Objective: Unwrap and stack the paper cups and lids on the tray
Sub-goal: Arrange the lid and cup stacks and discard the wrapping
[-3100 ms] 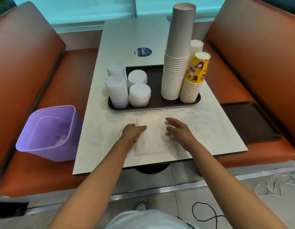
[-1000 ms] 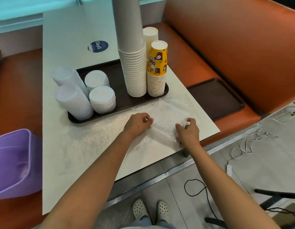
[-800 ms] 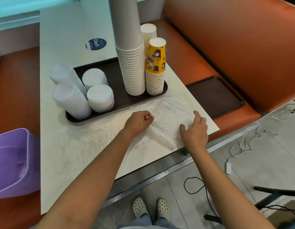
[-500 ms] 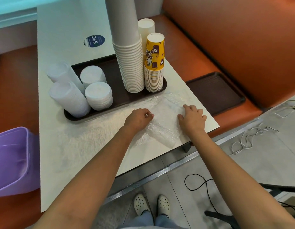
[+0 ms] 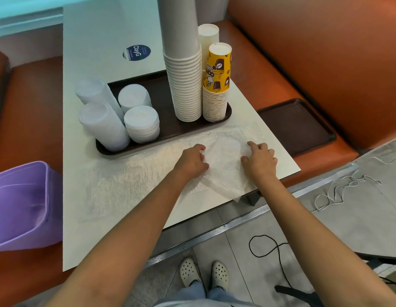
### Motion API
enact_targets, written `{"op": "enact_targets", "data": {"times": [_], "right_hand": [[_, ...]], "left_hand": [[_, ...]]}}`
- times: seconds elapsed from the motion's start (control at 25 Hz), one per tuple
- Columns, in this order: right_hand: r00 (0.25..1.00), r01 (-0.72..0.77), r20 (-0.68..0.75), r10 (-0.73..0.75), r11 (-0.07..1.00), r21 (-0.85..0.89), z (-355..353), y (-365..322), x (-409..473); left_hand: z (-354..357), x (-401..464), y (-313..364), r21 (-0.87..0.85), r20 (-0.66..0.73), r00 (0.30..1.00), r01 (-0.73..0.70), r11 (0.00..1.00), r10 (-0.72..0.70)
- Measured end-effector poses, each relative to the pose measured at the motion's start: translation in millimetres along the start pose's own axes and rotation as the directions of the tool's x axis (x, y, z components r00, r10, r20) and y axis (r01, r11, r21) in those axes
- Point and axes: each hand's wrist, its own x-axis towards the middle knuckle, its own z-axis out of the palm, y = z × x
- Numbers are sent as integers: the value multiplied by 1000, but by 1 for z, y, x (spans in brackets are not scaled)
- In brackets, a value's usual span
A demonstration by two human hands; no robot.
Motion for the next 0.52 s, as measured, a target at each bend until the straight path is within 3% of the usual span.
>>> {"op": "enact_targets", "data": {"times": [0.12, 0.28, 0.44, 0.52], "right_hand": [[1000, 8, -18, -7, 999, 50, 1, -1, -2], [999, 26, -45, -22, 995, 93, -3, -1, -5], [984, 178, -8, -178, 982, 56, -14, 1, -9], [972, 227, 28, -234, 961, 160, -25, 2, -10]], "left_hand": [[2, -1, 7, -35, 40, 997, 65, 997, -64], [2, -2, 11, -39, 8, 999, 34, 999, -34], [-6, -7, 7, -248, 54, 998, 25, 969, -12], [-17, -12, 6, -357, 91, 996, 14, 934, 20]]}}
